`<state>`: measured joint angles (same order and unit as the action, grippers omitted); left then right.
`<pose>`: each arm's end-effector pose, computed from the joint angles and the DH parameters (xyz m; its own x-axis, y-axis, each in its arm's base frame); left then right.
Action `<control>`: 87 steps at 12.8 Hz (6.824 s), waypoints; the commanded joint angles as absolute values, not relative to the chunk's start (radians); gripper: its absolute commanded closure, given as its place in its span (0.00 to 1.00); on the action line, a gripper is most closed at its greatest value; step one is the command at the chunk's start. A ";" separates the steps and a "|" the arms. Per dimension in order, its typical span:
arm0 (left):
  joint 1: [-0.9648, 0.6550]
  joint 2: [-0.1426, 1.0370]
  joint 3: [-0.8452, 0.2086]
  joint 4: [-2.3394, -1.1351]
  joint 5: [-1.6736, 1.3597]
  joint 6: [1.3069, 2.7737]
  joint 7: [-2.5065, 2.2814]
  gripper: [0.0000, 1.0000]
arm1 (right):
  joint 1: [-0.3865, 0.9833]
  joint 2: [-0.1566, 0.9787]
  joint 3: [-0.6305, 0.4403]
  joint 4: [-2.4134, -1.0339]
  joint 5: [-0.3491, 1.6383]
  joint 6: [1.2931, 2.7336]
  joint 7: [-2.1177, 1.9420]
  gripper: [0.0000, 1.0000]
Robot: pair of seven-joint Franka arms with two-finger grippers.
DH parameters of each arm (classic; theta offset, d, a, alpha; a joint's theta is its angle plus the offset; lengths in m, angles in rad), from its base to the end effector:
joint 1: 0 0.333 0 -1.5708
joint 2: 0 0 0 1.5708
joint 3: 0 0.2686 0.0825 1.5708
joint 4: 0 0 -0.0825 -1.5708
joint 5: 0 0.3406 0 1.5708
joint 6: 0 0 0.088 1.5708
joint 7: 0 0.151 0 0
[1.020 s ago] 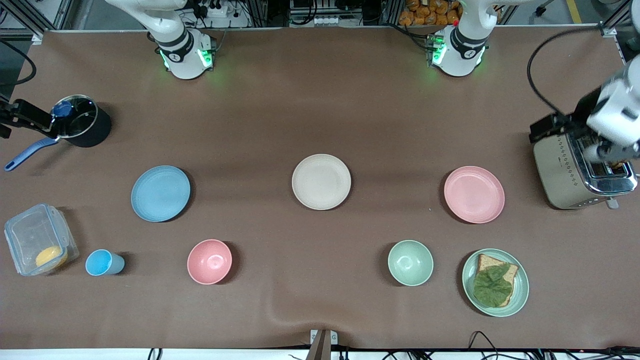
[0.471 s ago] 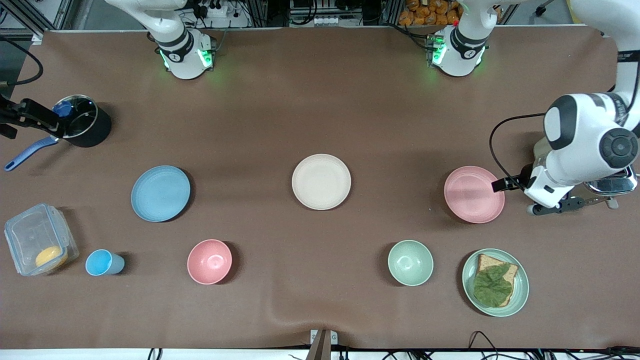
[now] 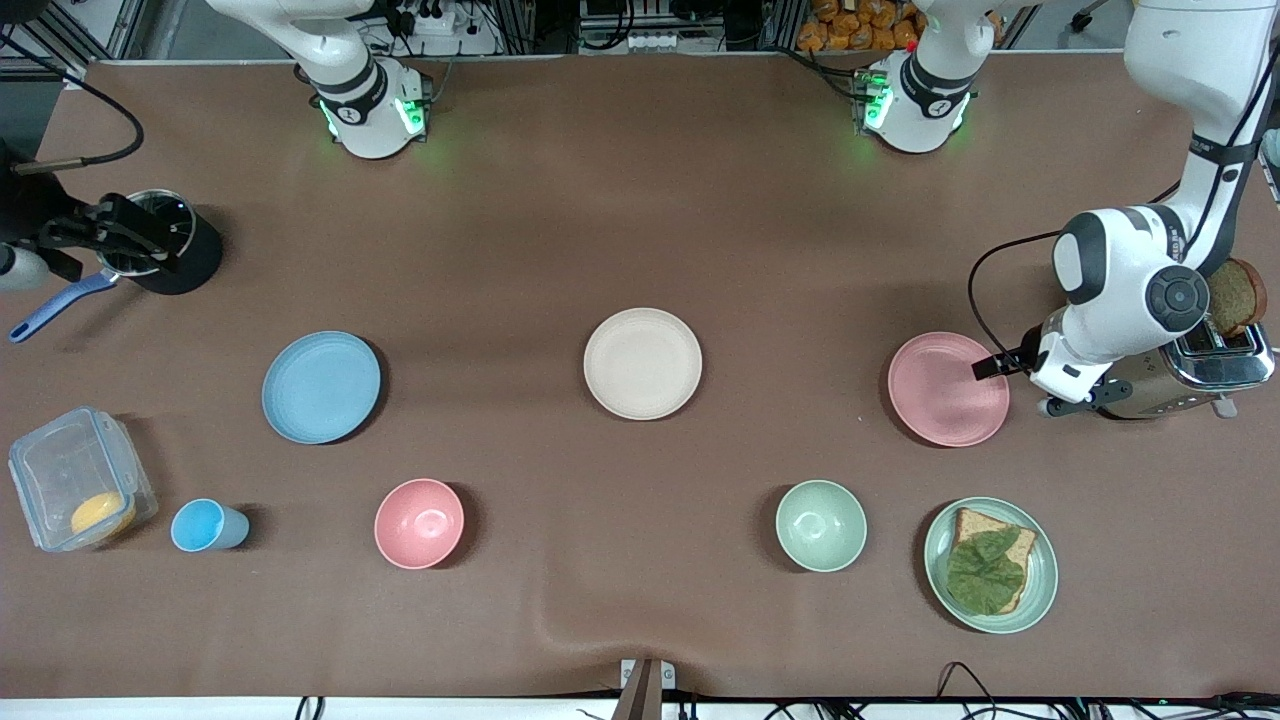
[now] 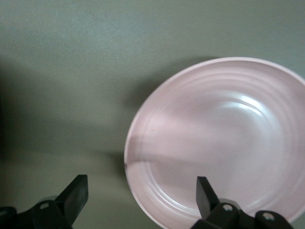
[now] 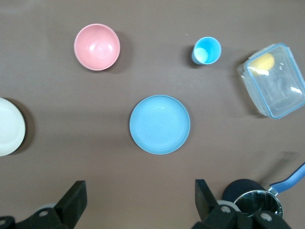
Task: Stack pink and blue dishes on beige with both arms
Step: 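Grasp the pink plate with the left gripper while the right gripper reaches blue, then carry the pink plate onto the beige plate with the left gripper, then release the pink plate while the right gripper lifts the blue plate, then lower the blue plate onto the pink plate with the right gripper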
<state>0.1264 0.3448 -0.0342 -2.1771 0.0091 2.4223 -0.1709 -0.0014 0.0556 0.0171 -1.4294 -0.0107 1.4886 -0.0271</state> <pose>0.5039 0.0460 0.1697 0.9622 0.2538 -0.0988 0.2540 -0.9671 -0.0107 0.5181 0.0062 0.5573 0.9991 0.0419 0.0033 0.0418 -0.9991 0.0098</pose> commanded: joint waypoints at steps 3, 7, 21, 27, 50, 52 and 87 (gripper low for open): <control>0.170 0.394 -0.040 -2.171 0.038 2.485 -0.164 0.00 | -0.045 0.072 0.006 -1.430 -0.021 1.477 -0.040 0.00; 0.169 0.405 -0.041 -2.171 0.038 2.485 -0.164 0.38 | -0.046 0.106 0.008 -1.437 -0.018 1.444 -0.043 0.00; 0.160 0.275 -0.061 -2.140 0.037 2.384 -0.083 1.00 | -0.165 0.316 0.009 -1.682 -0.015 1.751 -0.057 0.00; 0.152 0.259 -0.314 -1.901 -0.003 2.037 -0.363 1.00 | -0.271 0.428 0.009 -1.784 0.001 1.876 -0.092 0.00; -0.331 0.555 -0.390 -1.815 0.014 2.308 -0.798 1.00 | -0.222 0.413 0.011 -2.017 0.083 2.225 -0.091 1.00; -0.347 0.569 -0.385 -1.819 0.040 2.310 -0.815 1.00 | -0.222 0.379 0.015 -1.959 0.083 2.107 -0.091 1.00; 0.123 0.032 -0.263 -1.505 0.022 1.479 -0.290 0.00 | 0.584 0.512 0.034 -1.822 0.348 2.312 1.028 1.00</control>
<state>0.1280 0.0397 -0.3200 -1.5175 0.0537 1.5087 -0.3387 0.5551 0.5005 0.0467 -1.8276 0.3662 2.3011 0.9823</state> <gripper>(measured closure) 0.000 0.982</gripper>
